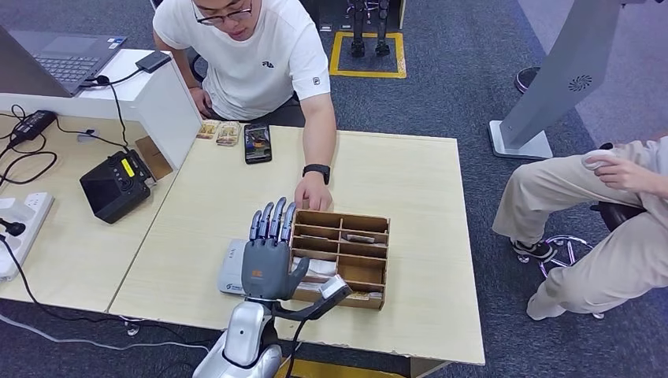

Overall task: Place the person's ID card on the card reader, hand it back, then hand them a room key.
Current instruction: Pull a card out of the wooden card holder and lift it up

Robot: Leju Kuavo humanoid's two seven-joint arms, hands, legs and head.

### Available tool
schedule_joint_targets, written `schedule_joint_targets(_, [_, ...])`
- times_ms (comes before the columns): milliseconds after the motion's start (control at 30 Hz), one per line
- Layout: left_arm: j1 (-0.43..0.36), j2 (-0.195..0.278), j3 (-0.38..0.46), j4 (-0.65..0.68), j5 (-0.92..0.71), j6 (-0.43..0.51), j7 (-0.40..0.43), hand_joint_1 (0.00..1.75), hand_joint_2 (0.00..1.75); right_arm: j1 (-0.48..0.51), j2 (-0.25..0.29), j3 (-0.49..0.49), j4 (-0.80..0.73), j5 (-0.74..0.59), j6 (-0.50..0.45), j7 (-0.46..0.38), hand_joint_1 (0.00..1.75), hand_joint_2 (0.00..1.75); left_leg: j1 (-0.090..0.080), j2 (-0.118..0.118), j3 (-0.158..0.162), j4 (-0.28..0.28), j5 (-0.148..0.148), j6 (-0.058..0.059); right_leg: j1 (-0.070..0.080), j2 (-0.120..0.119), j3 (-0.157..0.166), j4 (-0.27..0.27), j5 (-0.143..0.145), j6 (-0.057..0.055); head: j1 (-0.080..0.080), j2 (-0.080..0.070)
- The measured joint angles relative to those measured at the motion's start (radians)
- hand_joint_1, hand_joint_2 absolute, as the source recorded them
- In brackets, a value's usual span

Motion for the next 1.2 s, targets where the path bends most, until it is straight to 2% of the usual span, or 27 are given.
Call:
schedule_joint_targets(133, [-0.031,0.000,-0.005,0.043,-0.002,-0.020,0.021,0.00,1.75,-0.001,0.000,0.000,0.002,0.018,0.000,0.008,0.00,1.75,0.000,0.000,0.000,0.000,0.000,0.000,0.000,0.000,0.000,0.000,0.000,0.000,0.000,0.000])
schedule_joint_targets(533, [-0.120,0.004,-0.041,0.108,-0.005,-0.210,0.083,0.00,1.75,-0.002,0.000,0.000,0.007,0.041,0.000,0.009,0.00,1.75,0.000,0.000,0.000,0.000,0.000,0.000,0.000,0.000,0.000,0.000,0.000,0.000,0.000,0.000])
schedule_joint_targets(900, [-0.135,0.010,-0.055,0.113,-0.005,-0.232,0.085,0.00,1.75,-0.003,0.000,0.000,0.007,0.045,0.000,0.014,0.00,1.75,0.000,0.000,0.000,0.000,0.000,0.000,0.000,0.000,0.000,0.000,0.000,0.000,0.000,0.000])
schedule_joint_targets(1200, [-0.160,0.021,-0.087,0.109,-0.002,-0.315,0.103,0.00,1.75,-0.003,0.000,0.000,0.007,0.058,0.000,0.026,0.00,1.75,0.000,0.000,0.000,0.000,0.000,0.000,0.000,0.000,0.001,0.000,0.000,0.000,0.000,0.000])
